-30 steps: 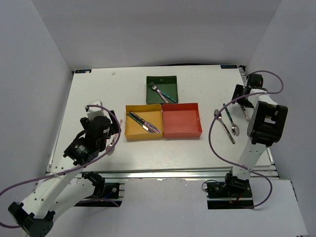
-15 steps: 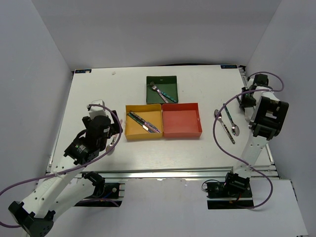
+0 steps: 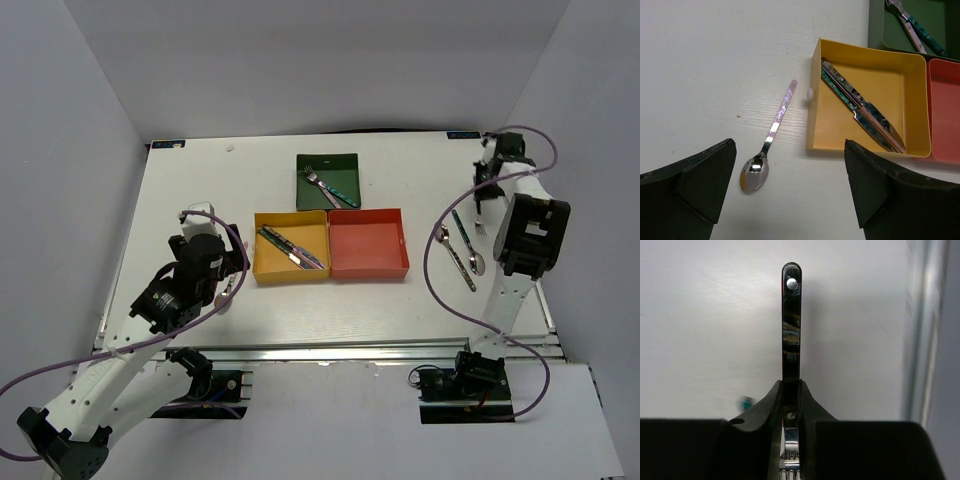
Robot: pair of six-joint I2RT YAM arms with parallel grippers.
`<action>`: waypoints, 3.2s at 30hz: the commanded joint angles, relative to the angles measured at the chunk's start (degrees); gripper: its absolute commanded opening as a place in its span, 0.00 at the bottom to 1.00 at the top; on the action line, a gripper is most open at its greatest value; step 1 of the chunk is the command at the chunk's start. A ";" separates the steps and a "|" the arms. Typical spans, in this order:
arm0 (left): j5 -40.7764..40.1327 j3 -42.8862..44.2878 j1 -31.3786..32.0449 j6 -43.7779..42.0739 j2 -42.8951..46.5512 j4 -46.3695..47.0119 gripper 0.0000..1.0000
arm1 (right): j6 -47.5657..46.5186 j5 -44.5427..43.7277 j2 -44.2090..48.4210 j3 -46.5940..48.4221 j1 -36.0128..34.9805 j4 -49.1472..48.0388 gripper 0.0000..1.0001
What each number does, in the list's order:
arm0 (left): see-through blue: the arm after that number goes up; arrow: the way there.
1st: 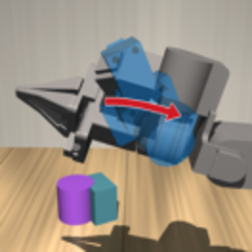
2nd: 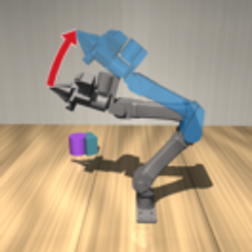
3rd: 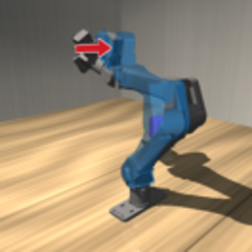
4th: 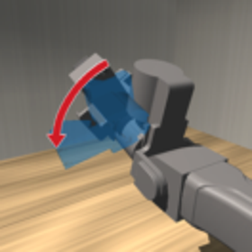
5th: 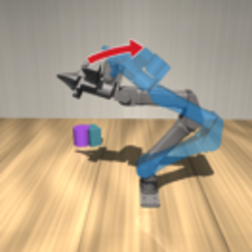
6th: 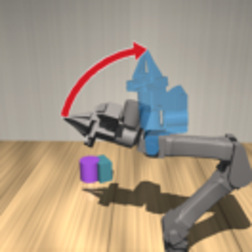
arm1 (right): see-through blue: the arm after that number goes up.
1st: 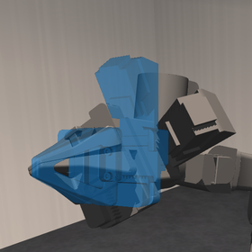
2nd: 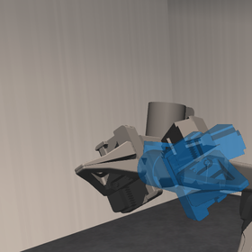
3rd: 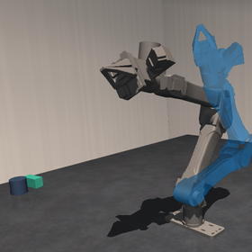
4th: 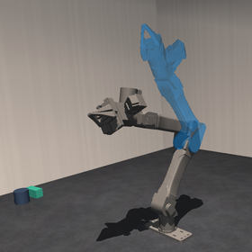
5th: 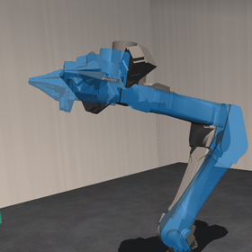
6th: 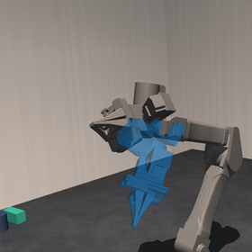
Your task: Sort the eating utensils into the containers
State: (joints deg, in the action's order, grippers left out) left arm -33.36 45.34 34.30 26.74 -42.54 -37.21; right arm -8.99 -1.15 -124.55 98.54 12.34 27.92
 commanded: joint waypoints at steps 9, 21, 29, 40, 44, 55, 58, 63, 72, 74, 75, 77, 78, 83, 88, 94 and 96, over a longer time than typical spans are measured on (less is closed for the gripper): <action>-0.82 -0.61 0.15 0.15 0.80 1.09 0.98 | 0.37 16.35 -1.21 24.76 -29.20 -12.06 0.00; -2.49 -0.25 0.24 0.85 -2.28 0.39 0.98 | 0.03 16.97 -13.60 33.28 -38.00 -24.24 0.00; -2.58 -0.43 0.15 0.86 -1.49 0.47 0.98 | -2.96 15.91 -9.23 20.40 -38.09 -25.98 0.08; -3.99 -0.34 0.15 1.30 -1.31 0.03 0.98 | 2.31 14.60 -2.11 24.78 -38.09 -20.89 0.85; -2.15 -0.26 0.15 -0.10 -3.15 1.00 0.98 | 10.11 1.64 10.68 17.67 -38.09 -18.79 0.89; 23.22 3.97 -20.39 -1.34 -18.70 2.31 0.98 | 21.47 11.23 61.40 -39.37 -37.47 -24.06 0.89; 30.70 4.31 -24.11 -2.48 -26.08 3.55 0.98 | 22.00 13.71 67.57 -45.01 -37.47 -23.44 0.89; 37.22 3.61 -27.44 -2.22 -33.20 6.53 0.97 | 19.81 16.96 70.85 -47.21 -37.56 -20.10 0.89; 31.27 4.76 -27.71 0.94 -39.72 6.98 0.85 | 20.42 22.94 76.29 -50.38 -37.47 -21.59 0.89; 30.21 4.67 -27.71 1.38 -41.82 7.24 0.84 | 20.77 23.73 77.53 -50.73 -37.47 -21.94 0.89; 29.77 4.58 -27.63 1.64 -42.35 7.50 0.83 | 20.86 24.00 77.70 -50.64 -37.56 -22.03 0.89; 29.76 3.97 -27.62 2.17 -44.29 8.64 0.81 | 20.95 24.18 78.41 -50.90 -37.48 -22.21 0.89; 29.41 3.96 -27.62 2.35 -45.16 8.73 0.80 | 20.95 24.26 78.67 -51.08 -37.56 -22.38 0.89; 24.76 3.18 -27.36 4.28 -50.34 8.73 0.65 | 21.65 25.14 78.76 -52.48 -37.56 -23.61 0.89; 18.34 2.12 -27.36 7.79 -52.64 8.38 0.35 | 22.09 25.84 79.29 -53.01 -37.47 -24.06 0.89; 14.12 -0.51 -27.36 10.16 -52.56 8.30 0.05 | 24.37 28.12 80.52 -55.74 -37.56 -27.21 0.89; 10.44 -1.04 -27.36 11.13 -50.81 7.33 0.00 | 25.60 28.57 80.87 -56.44 -37.47 -27.31 0.89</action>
State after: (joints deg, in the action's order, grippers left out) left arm -17.45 48.49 7.22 35.48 -91.77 -25.56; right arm 14.39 25.12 -44.58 43.05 -24.99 4.29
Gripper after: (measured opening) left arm 0.036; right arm 0.894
